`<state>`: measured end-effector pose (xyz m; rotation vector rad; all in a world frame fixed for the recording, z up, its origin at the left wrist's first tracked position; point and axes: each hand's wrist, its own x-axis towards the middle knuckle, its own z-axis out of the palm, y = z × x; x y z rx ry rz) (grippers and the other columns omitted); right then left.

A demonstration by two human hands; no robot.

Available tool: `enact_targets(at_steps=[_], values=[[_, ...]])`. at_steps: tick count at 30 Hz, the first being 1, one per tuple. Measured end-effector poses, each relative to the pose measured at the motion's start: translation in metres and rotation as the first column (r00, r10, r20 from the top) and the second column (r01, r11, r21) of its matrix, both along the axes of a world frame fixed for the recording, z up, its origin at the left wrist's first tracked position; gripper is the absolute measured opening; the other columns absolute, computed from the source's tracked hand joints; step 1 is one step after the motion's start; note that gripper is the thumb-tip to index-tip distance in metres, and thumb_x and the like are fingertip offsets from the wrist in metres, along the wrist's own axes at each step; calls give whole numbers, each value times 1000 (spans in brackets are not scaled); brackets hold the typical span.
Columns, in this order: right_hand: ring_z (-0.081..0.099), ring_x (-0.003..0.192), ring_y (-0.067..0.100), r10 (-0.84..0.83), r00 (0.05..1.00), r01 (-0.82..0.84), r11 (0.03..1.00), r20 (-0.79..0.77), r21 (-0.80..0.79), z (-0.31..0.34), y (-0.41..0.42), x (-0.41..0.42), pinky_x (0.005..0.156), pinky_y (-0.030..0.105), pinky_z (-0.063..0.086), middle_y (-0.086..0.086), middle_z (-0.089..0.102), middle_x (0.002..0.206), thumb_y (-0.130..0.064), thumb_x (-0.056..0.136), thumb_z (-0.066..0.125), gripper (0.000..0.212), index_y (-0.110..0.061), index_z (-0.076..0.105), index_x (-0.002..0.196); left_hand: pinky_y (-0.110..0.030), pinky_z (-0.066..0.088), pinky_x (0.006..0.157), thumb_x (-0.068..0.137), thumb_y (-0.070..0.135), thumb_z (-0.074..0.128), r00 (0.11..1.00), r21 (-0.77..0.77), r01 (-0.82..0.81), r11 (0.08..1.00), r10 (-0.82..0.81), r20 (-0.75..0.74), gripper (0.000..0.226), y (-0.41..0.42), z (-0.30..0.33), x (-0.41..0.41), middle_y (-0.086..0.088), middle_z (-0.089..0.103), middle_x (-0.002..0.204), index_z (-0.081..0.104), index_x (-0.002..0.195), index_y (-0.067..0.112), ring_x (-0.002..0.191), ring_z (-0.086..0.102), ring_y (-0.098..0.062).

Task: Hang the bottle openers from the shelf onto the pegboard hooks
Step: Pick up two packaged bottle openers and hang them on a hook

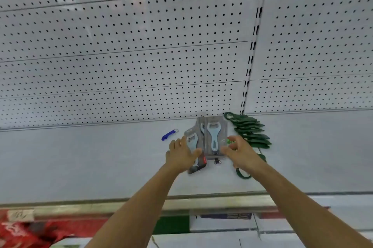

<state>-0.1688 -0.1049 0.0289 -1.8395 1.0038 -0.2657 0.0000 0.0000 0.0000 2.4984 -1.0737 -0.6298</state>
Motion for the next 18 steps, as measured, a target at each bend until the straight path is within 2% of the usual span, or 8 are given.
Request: enact_targets(at_steps=[2,5,7,8,10,12,15,18], values=[[51,120,24,-27,1000,27,1000,1,-7,2,-3,10,99,44,47,10,46,140,-36,92,57,61,-17,29,143,-53,10,118,93,64,35,996,63,3,998,-9,92,86,-6,-4,6,-11,8,163,-1,154,14,149,-2,-33],[55,109,23,-52,997,48,996,-58,-77,5,-9,26,90,38,46,11,49,136,-35,93,54,62,-12,28,144,-54,4,117,89,72,34,998,111,18,994,-24,56,94,-13,-10,13,-12,9,163,-8,154,18,150,-4,-31],[57,98,22,-77,991,64,991,-113,-115,4,-13,37,86,38,48,12,53,126,-39,92,53,63,-7,30,141,-54,13,119,86,72,41,998,80,46,996,-43,-40,99,-18,-14,12,-14,18,160,-7,154,17,148,8,-33],[57,99,24,-95,985,74,987,-143,-146,5,-15,43,87,40,49,13,52,125,-43,90,53,66,-6,31,140,-53,22,116,84,71,47,994,33,51,998,-47,-103,101,-21,-13,11,-16,25,157,-3,154,18,145,20,-34],[53,111,30,-116,962,63,976,-249,-210,2,-20,54,90,44,48,16,46,131,-53,87,51,72,-5,33,137,-51,34,111,77,65,62,971,-83,16,996,-35,-236,105,-28,-14,9,-14,36,151,4,153,20,136,34,-33],[50,115,35,-139,930,47,963,-341,-265,-2,-23,63,91,46,47,18,41,134,-58,86,49,76,-5,32,137,-47,31,112,74,50,75,952,-162,-57,985,4,-307,112,-34,-12,6,-12,35,150,1,153,21,137,30,-32],[54,107,36,-154,906,33,954,-395,-298,-6,-25,70,85,42,48,17,38,130,-55,86,54,73,-5,31,134,-46,31,111,66,33,86,914,-198,-185,963,94,-395,124,-43,-14,10,-11,31,147,-2,153,22,137,27,-30],[55,100,36,-157,910,45,958,-385,-283,-12,-28,73,80,39,46,17,37,123,-45,83,63,66,-4,33,125,-48,36,109,59,28,90,878,-209,-237,949,117,-463,130,-47,-16,17,-8,28,146,-1,152,24,137,29,-29]])
